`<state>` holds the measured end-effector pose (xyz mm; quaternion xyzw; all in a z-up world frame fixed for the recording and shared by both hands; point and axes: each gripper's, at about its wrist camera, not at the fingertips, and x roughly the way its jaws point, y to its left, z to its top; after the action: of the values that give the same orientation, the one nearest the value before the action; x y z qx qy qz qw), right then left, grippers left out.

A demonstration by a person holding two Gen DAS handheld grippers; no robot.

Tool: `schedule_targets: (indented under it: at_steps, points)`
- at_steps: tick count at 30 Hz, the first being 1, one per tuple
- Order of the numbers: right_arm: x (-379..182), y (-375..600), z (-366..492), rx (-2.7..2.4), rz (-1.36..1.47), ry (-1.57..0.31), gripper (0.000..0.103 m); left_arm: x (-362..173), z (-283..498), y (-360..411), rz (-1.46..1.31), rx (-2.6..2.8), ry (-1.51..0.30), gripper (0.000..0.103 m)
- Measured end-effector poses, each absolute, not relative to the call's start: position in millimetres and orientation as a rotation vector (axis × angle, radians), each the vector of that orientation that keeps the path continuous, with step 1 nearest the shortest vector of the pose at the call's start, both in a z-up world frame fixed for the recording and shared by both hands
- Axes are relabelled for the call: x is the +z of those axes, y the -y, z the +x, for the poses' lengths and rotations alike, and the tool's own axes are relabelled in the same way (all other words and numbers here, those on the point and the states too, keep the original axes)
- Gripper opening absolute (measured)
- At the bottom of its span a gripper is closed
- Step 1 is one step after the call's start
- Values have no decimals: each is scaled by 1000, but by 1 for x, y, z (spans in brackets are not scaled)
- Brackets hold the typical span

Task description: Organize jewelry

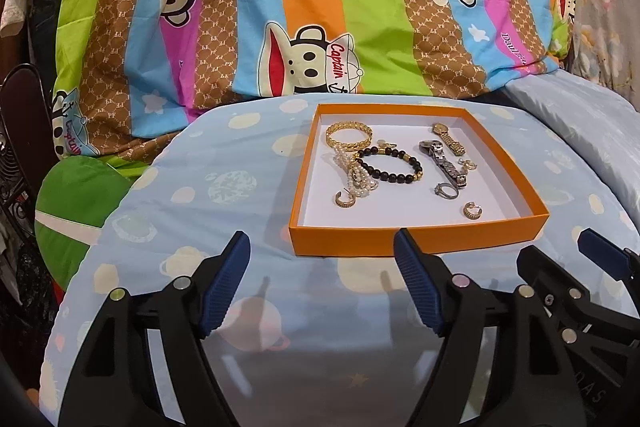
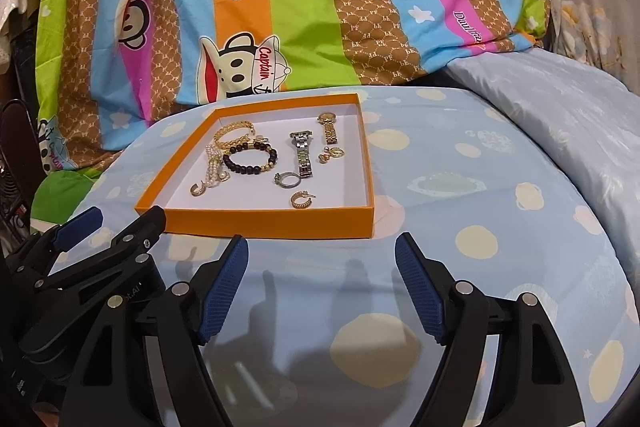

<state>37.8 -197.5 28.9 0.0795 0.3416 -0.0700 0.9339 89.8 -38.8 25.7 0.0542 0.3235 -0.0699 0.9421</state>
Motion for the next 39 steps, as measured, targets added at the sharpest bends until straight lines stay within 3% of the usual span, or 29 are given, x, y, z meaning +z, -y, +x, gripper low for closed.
schedule_targets:
  at_steps: [14,39]
  points:
    - [30,199,36,-160,161,-694,75,25,90,39,120,-117,-660,80]
    - [30,200,35,-164,159,-693,75,26,90,39,124,-115,-659,81]
